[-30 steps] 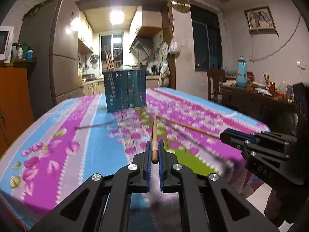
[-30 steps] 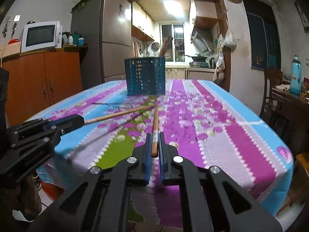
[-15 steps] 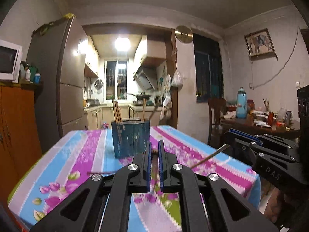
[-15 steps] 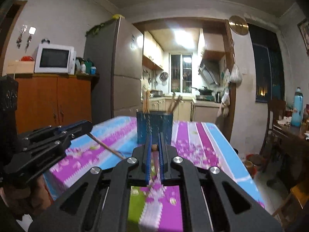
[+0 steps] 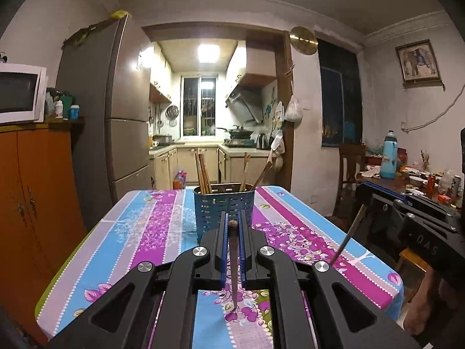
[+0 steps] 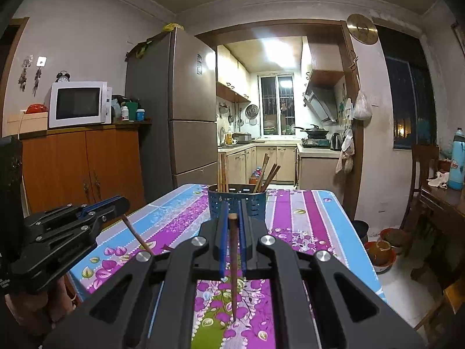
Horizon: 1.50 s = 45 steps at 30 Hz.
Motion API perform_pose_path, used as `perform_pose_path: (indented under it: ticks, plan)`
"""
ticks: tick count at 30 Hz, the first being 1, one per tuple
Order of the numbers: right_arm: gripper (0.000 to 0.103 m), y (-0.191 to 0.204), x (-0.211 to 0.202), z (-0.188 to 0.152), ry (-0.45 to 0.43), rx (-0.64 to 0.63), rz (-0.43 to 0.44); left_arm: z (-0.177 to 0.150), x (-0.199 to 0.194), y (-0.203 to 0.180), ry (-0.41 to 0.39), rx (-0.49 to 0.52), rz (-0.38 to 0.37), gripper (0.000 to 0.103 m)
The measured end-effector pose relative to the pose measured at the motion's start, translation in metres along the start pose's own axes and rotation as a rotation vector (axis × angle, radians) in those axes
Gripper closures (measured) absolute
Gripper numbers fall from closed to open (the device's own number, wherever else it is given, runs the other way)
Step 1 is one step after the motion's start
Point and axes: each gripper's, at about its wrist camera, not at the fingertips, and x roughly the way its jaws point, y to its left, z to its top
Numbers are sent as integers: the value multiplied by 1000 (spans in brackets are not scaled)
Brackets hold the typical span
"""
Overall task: Organize utensils
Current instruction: 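Lift both held chopsticks and carry them toward the blue holder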
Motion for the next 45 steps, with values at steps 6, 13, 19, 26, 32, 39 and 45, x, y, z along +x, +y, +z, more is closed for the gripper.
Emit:
perform_pose_path:
  ticks: [6,13,19,26,32,39,45]
  plan:
    - [98,-1,9,10,12,-4,25,10,10,10,37,-16,-20,95]
    - [98,-12,23,28,14,14,50,30,30,16,85,-6,-24,95]
    - [98,-18,35,43,-9,5,57,52,40,15,112,15,-51,95]
    - [98,-25,54,54,-16,16,69,79,43,13,111,43,-67,95]
    - [98,-24,70,75,-31,-2,83,102,60,14,120,55,-62,95]
    - [98,-32,91,107,-57,0,99,132,78,19,102,43,-54,95]
    - [98,-43,116,134,-67,4,105,163,100,25,69,42,-32,95]
